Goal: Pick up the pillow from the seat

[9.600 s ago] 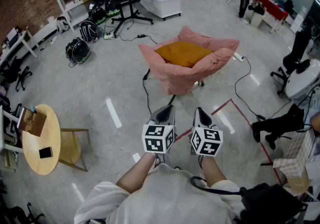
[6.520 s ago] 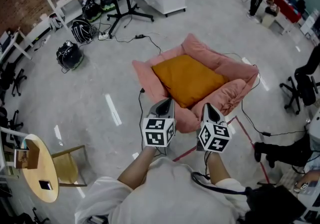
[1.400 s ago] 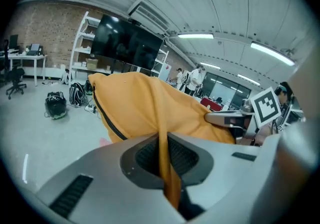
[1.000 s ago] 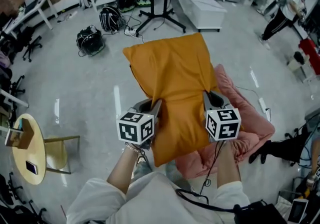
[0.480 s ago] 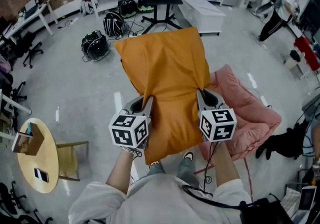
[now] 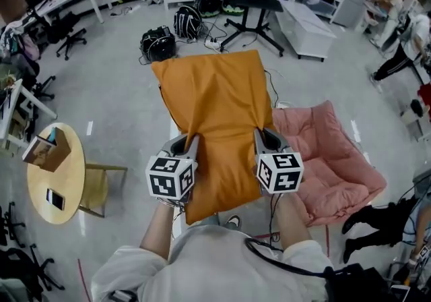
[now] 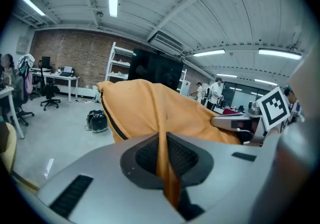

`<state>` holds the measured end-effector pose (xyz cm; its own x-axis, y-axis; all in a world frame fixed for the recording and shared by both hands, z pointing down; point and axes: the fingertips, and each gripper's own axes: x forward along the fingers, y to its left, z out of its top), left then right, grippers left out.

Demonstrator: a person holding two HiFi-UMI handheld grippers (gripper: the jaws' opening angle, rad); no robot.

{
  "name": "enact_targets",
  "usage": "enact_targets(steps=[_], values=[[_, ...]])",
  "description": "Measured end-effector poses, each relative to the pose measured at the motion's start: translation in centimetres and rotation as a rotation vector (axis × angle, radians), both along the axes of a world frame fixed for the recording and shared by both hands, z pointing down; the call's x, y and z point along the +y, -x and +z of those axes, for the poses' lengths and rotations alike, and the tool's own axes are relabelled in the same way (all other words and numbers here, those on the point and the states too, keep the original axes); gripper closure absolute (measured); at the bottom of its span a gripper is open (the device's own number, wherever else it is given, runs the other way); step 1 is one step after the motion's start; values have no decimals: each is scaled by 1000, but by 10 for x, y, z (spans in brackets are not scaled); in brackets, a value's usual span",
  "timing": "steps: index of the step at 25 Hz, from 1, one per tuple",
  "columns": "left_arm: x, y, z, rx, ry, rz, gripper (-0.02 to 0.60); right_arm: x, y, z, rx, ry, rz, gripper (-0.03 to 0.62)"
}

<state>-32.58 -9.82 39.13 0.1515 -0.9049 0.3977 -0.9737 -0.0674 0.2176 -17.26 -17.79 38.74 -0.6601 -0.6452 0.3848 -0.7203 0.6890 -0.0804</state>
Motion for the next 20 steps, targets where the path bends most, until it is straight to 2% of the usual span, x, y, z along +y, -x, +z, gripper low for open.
enact_targets(steps=[6, 20], values=[[27, 10, 9, -47, 47, -66, 565, 18, 16, 23, -24, 51, -59, 556], [71, 29, 22, -59, 83, -166, 565, 46, 43, 39, -30, 96, -156, 556]])
